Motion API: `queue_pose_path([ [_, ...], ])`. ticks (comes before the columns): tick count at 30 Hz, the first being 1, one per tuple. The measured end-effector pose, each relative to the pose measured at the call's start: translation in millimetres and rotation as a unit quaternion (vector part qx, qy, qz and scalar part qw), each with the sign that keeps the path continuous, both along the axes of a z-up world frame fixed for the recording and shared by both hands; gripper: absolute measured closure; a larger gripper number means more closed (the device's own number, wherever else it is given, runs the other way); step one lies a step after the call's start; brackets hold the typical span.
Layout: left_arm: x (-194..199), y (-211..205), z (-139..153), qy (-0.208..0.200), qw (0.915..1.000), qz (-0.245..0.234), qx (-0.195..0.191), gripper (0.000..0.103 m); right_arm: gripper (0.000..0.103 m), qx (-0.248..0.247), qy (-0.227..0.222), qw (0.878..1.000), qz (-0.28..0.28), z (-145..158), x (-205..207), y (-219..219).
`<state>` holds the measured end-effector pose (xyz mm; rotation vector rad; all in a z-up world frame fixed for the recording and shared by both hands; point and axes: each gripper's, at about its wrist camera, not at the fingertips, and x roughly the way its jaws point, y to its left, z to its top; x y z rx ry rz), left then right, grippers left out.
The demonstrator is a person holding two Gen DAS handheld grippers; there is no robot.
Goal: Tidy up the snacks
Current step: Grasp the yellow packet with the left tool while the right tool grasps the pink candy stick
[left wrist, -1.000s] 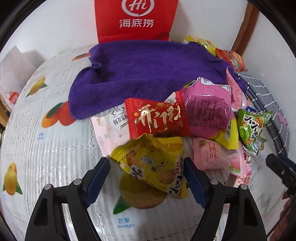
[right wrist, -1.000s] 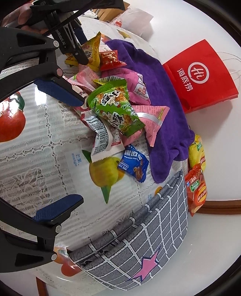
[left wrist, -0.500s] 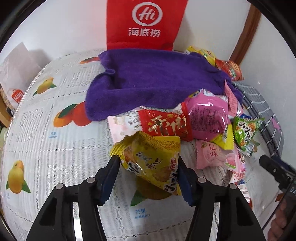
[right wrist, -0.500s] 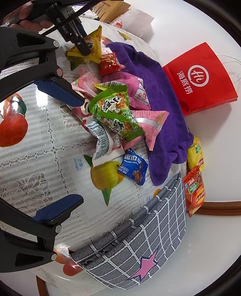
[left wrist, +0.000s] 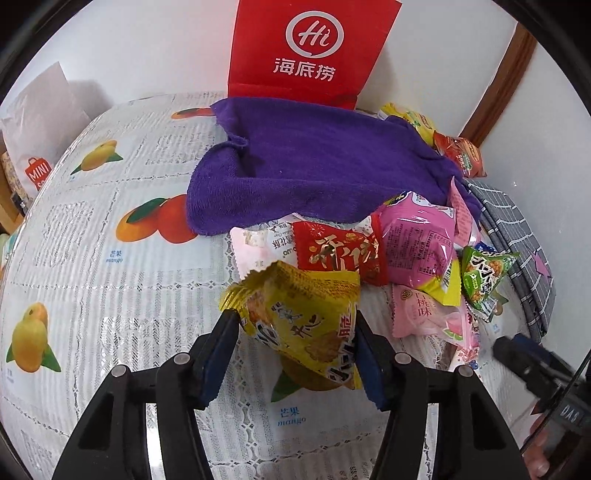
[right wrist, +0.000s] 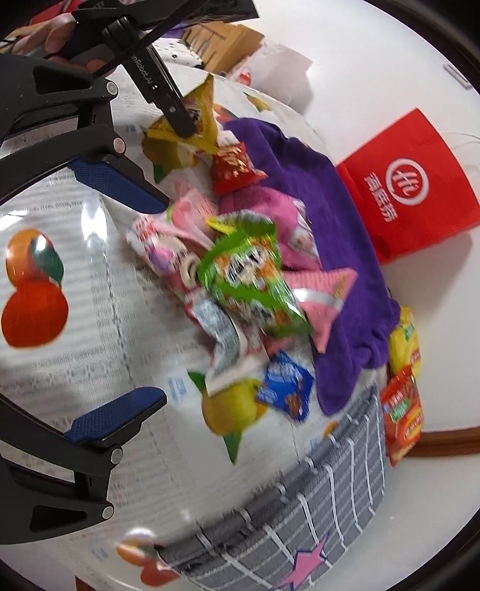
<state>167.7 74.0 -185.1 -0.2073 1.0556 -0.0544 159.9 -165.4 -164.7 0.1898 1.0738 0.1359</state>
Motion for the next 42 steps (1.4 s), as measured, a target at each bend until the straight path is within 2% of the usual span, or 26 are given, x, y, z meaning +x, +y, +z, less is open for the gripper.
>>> queue_pose_path([
  [4, -0.7, -1.2, -0.3, 0.001, 1.0, -0.001, -0.001, 0.045, 0.01, -0.006, 0.008, 1.0, 0.02, -4.5, 1.2, 17.2],
  [8, -2.8, -1.5, 1.4, 0.001, 1.0, 0.0, -0.001, 0.045, 0.012, -0.041, 0.015, 0.999, 0.031, -10.1, -1.7, 26.2],
  [16, -7.0, 1.2, 5.2, -0.001, 0.9999, 0.006, -0.012, 0.045, 0.012, -0.088, 0.024, 0.996, -0.001, -11.1, -16.6, -5.6],
  [24, -9.9, -7.1, 9.9, -0.004, 0.9999, -0.003, -0.013, 0.045, 0.013, -0.056, 0.002, 0.998, 0.006, -1.6, -16.1, -0.4],
  [29, -11.7, -7.2, 10.4, -0.002, 0.9999, -0.006, -0.011, 0.045, 0.04, -0.042, 0.022, 0.999, 0.018, -18.9, -4.2, 9.2],
  [33, -11.6, -4.8, 9.2, 0.0, 0.9999, -0.004, -0.013, 0.045, 0.045, -0.096, -0.003, 0.995, 0.026, -22.9, -1.7, 19.9],
  [39, -10.7, -4.2, 6.8, 0.005, 0.9999, -0.002, -0.012, 0.045, 0.049, -0.112, -0.024, 0.993, 0.019, -25.2, -4.0, 22.0],
  [40, -10.8, -4.1, 6.9, 0.006, 0.9999, -0.002, -0.011, 0.045, 0.06, -0.112, -0.023, 0.993, 0.024, -25.1, -4.4, 21.7],
  [41, -11.1, -4.0, 7.4, 0.007, 0.9999, -0.001, -0.01, 0.045, 0.078, -0.11, -0.023, 0.993, 0.036, -23.8, -6.1, 22.3],
  [42, -11.6, -3.9, 8.1, 0.008, 0.9999, -0.001, -0.01, 0.045, 0.08, -0.101, -0.021, 0.994, 0.048, -21.0, -8.6, 22.2],
])
